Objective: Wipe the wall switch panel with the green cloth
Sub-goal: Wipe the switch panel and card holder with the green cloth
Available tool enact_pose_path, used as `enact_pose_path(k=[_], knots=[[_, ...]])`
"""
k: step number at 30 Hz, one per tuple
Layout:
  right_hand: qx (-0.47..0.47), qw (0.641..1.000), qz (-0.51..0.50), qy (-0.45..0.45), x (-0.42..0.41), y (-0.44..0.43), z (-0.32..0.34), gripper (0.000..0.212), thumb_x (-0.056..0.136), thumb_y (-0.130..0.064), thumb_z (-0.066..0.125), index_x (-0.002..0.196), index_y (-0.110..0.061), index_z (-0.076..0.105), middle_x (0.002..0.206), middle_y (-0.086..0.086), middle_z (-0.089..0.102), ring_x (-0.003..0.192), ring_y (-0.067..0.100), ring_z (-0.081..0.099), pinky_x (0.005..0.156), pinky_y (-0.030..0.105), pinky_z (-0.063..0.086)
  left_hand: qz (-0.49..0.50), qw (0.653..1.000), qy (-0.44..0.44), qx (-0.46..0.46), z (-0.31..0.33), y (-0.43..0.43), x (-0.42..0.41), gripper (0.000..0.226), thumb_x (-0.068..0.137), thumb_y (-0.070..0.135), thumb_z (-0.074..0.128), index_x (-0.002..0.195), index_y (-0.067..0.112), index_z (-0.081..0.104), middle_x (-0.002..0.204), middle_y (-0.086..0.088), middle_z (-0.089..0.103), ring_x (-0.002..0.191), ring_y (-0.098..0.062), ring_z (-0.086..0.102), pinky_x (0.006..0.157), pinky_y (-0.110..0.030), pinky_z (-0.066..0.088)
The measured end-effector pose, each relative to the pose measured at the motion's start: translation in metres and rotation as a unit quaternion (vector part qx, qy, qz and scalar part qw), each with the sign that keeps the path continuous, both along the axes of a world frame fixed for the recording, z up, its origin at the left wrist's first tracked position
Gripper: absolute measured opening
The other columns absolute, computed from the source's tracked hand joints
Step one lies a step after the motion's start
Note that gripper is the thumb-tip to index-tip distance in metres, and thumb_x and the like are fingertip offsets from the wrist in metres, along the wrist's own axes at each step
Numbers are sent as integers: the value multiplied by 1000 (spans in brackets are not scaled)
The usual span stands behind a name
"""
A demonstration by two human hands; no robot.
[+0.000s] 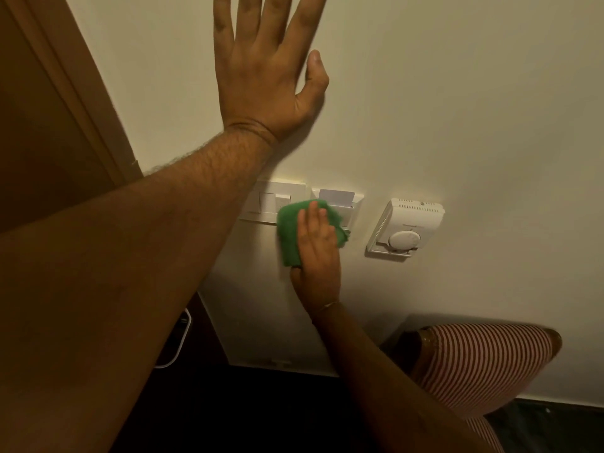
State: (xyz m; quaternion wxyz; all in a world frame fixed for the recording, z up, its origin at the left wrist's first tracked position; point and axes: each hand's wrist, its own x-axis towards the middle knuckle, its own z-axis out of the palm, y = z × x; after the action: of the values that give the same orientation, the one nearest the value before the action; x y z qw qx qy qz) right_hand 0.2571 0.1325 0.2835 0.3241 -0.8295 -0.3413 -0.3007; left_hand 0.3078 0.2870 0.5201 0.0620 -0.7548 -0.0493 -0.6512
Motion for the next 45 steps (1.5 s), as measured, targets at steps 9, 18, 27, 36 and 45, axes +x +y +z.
enact_pose_path(k=[9,18,27,36,45], knots=[[58,997,-59,1,7,-36,-10,88,83,14,61,160,0,21,168,18,19,163,19,-1,130,50,13,6,1000,19,-3,3,-3,-5,61,104,39,56,159,14,54,161,-24,52,149,-50,48,122,-71,30],[-38,998,30,-30,2,-4,-1,83,85,-4,60,159,-5,24,168,12,19,161,22,3,125,55,24,4,1000,15,1,3,-1,-2,62,104,40,56,160,14,52,161,-25,51,148,-51,47,121,-72,31],[98,992,-81,11,12,-36,-5,97,83,19,63,161,0,8,168,20,15,163,21,-2,132,44,7,3,1000,10,-2,0,-1,0,60,103,39,60,157,13,56,158,-24,55,146,-51,51,120,-72,34],[-67,997,29,-23,11,-4,-7,89,84,-5,66,162,-7,22,170,6,11,162,13,-7,131,36,-5,12,1000,15,-6,0,-1,0,60,105,39,57,158,13,55,158,-26,53,146,-52,50,120,-72,34],[-16,996,76,-47,-14,-27,47,92,81,7,61,164,-3,22,175,9,7,163,31,12,131,48,14,-8,999,47,19,12,-2,-12,74,100,37,56,169,18,35,172,-21,36,158,-47,32,128,-69,20]])
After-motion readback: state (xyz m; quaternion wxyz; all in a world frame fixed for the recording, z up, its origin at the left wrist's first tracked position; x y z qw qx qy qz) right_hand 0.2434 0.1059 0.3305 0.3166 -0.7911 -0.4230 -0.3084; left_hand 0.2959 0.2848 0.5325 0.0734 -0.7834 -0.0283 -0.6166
